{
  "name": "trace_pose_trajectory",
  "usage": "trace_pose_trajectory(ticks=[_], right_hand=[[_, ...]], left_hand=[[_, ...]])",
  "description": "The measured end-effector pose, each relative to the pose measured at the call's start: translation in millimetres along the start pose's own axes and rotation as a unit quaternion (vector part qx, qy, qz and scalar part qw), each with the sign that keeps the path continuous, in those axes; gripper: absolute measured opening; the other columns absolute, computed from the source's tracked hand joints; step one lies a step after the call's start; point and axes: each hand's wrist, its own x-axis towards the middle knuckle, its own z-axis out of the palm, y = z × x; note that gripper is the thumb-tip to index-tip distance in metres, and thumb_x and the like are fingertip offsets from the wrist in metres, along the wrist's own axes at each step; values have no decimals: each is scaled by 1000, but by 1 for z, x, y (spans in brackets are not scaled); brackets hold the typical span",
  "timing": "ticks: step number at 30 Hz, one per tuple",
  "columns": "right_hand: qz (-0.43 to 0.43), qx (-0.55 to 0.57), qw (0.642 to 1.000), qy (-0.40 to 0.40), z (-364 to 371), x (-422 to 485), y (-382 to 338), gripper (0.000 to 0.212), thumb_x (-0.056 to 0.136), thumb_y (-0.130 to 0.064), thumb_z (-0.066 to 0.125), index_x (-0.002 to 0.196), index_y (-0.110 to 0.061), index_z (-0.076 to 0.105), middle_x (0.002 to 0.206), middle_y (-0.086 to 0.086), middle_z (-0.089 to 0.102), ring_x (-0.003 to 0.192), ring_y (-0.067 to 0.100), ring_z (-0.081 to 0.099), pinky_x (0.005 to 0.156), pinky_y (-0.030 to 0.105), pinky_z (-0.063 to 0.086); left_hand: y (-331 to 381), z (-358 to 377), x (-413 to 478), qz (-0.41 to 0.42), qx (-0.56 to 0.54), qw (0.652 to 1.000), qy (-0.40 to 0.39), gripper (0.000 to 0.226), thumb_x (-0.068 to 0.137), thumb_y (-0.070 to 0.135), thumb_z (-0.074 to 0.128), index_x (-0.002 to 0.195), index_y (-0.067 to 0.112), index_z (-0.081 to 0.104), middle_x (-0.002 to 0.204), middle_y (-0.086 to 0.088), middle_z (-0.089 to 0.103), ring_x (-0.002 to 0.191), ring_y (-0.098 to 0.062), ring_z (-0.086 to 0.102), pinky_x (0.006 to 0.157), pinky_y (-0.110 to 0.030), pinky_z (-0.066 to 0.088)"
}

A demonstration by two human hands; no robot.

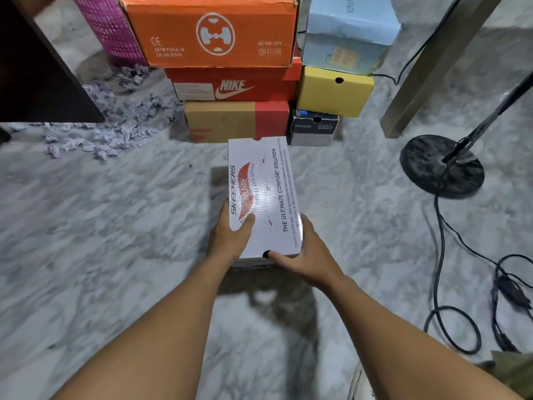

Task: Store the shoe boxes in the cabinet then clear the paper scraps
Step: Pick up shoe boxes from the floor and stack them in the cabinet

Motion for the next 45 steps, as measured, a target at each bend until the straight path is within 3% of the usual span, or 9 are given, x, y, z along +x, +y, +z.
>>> trace_pose_trajectory(ticks=[7, 16, 19, 23, 31, 36, 39, 42, 45], right_hand=[[-11, -36, 999, -28, 17, 17, -8, 80, 69, -43, 77, 134, -46, 31, 119, -27, 56, 104, 3, 60, 86, 31, 55], [-83, -16, 990, -113, 56, 47, -54, 85, 68, -44, 81, 138, -44, 33, 123, -26, 57, 108, 7, 61, 82, 29, 59], [-106, -17, 986, -129, 72, 60, -78, 82, 67, -40, 82, 135, -45, 37, 117, -25, 61, 103, 2, 62, 75, 16, 54], [-161, -3, 973, -167, 98, 85, -127, 80, 68, -36, 83, 136, -40, 41, 120, -24, 62, 105, 1, 61, 67, 10, 51], [-259, 18, 939, -224, 158, 133, -264, 80, 64, -41, 87, 133, -37, 46, 122, -19, 64, 108, 1, 62, 90, 24, 54], [-276, 28, 921, -274, 202, 170, -359, 79, 55, -43, 88, 125, -34, 54, 117, -12, 70, 107, 10, 67, 92, 42, 56], [-268, 20, 914, -302, 231, 187, -411, 76, 60, -32, 91, 126, -27, 54, 114, -6, 71, 100, 17, 71, 86, 46, 59], [-261, -2, 897, -358, 249, 197, -455, 57, 74, -5, 84, 123, -12, 56, 104, -1, 74, 90, 16, 74, 78, 35, 61], [-277, -47, 875, -394, 263, 209, -486, 38, 81, 0, 76, 112, -13, 59, 95, -2, 70, 71, 5, 72, 59, 16, 54]], left_hand=[[-12, -26, -7, -27, -16, 998, 49, 48, 85, 50, 61, 128, 50, 41, 119, 19, 62, 110, -16, 60, 95, -36, 49], [-20, -96, -20, -38, -36, 988, 148, 39, 88, 45, 62, 122, 51, 44, 107, 21, 63, 102, -13, 61, 86, -30, 48], [-16, -124, -26, -46, -39, 980, 189, 36, 88, 44, 61, 120, 48, 46, 109, 19, 63, 102, -14, 61, 83, -28, 45], [-4, -176, -27, -33, -59, 969, 237, 41, 87, 41, 63, 124, 44, 47, 118, 18, 64, 107, -13, 60, 90, -29, 45], [30, -313, -17, -28, -81, 936, 342, 63, 66, 61, 59, 125, 45, 45, 124, 14, 62, 113, -18, 59, 100, -44, 48], [51, -405, -5, -19, -107, 916, 385, 54, 84, 43, 63, 134, 30, 46, 124, 10, 59, 105, -17, 56, 88, -26, 40], [53, -452, 1, -5, -115, 909, 400, 54, 87, 38, 62, 137, 30, 43, 129, 6, 59, 107, -19, 56, 92, -28, 42], [49, -486, 7, -12, -140, 903, 406, 57, 88, 36, 60, 141, 30, 39, 127, 5, 58, 105, -19, 55, 89, -27, 39], [39, -505, 24, -29, -170, 890, 423, 53, 85, 37, 61, 135, 30, 44, 122, 5, 58, 102, -19, 55, 92, -30, 43]])
